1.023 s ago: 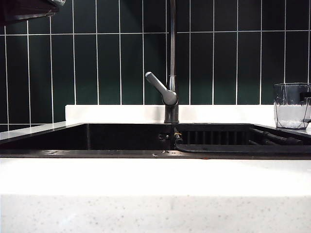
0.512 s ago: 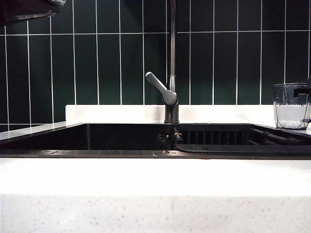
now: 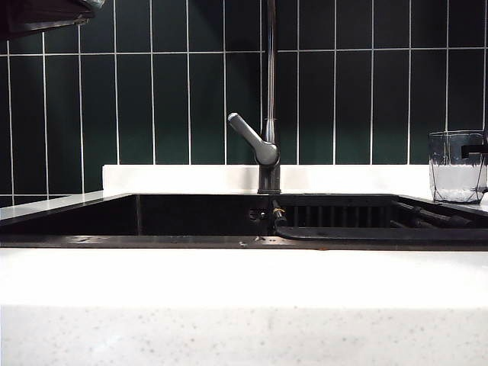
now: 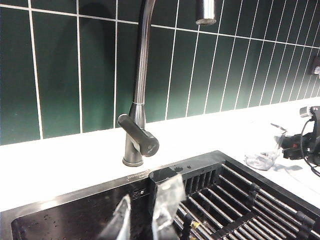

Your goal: Pick up the mug next to the sink, go to the faucet to get some water, pour the water into the sink, and finally put the mug back to its place.

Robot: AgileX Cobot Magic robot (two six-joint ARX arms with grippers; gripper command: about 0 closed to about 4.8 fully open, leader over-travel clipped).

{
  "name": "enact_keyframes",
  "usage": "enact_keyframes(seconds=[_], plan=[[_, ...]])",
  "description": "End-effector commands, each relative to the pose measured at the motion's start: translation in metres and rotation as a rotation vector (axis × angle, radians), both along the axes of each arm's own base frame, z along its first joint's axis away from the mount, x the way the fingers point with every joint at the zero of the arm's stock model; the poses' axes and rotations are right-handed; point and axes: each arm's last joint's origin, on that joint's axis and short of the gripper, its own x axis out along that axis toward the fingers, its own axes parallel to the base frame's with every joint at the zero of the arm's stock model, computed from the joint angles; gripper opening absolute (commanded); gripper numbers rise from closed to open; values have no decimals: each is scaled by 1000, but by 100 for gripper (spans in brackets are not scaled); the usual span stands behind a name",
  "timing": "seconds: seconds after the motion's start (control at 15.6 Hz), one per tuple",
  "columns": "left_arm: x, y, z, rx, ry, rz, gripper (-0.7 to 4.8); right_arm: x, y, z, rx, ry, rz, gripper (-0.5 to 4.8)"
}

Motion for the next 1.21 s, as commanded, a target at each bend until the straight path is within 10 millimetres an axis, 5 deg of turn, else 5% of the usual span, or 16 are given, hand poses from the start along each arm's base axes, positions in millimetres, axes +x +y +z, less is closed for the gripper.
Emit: enact_keyframes(seconds=[0.06, 0.32, 0.77, 1.09, 1.21], plan=[[0, 0, 3, -4, -19, -5, 67, 0, 0, 2, -1, -9, -1, 71], [0, 0, 3, -4, -19, -5, 67, 1, 0, 2, -1, -9, 0, -1], [1, -1, -2, 27, 10, -1, 67, 0, 0, 5, -2, -27, 8, -1], [6, -2, -6, 47, 22, 1, 67, -11, 7, 39, 2, -54, 68, -2], [7, -2, -8, 49, 31, 1, 67, -18, 29, 53, 17, -6, 140, -2]])
